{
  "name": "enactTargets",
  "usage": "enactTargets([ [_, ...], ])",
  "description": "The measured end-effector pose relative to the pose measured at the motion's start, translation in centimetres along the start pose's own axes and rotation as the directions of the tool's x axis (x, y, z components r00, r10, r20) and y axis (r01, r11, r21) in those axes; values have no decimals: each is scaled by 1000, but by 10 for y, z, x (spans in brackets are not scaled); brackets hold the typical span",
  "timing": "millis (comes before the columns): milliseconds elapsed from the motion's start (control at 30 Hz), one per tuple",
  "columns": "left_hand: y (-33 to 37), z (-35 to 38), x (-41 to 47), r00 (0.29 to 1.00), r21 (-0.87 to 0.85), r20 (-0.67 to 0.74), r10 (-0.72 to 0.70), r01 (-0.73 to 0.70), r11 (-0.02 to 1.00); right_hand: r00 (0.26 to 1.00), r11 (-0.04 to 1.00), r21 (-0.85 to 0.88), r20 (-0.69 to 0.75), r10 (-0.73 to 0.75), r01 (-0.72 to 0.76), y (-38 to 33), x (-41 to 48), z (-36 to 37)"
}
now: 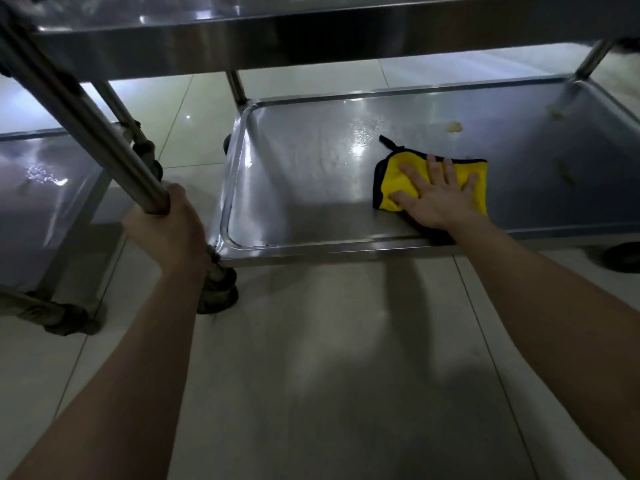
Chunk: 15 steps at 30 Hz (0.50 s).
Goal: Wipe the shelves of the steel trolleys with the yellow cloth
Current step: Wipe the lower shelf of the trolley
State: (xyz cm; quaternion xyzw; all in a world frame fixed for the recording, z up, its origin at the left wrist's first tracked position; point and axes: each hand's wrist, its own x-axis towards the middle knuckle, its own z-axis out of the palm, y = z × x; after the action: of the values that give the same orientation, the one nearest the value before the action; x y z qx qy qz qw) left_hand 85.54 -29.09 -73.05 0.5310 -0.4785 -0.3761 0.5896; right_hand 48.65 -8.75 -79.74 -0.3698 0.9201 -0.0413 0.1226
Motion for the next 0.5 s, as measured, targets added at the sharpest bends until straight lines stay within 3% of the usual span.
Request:
enactTargets([
  [133, -7, -2, 2, 1000, -16, 18, 11, -11, 1000, 1000, 1000, -13, -14, -23, 23, -59, 29, 0],
  [267, -13, -4, 4, 999, -6, 42, 28, -28, 1000, 984, 983, -42, 18, -175, 176, -164, 44, 8],
  [400, -11, -5, 3, 999, 28, 43, -9, 8, 1000, 931, 927, -87, 29, -365, 366, -250, 2, 29],
  [500, -5, -6, 0, 999, 28, 46, -21, 20, 999, 891, 884, -126, -9, -454, 449, -258, -42, 45],
])
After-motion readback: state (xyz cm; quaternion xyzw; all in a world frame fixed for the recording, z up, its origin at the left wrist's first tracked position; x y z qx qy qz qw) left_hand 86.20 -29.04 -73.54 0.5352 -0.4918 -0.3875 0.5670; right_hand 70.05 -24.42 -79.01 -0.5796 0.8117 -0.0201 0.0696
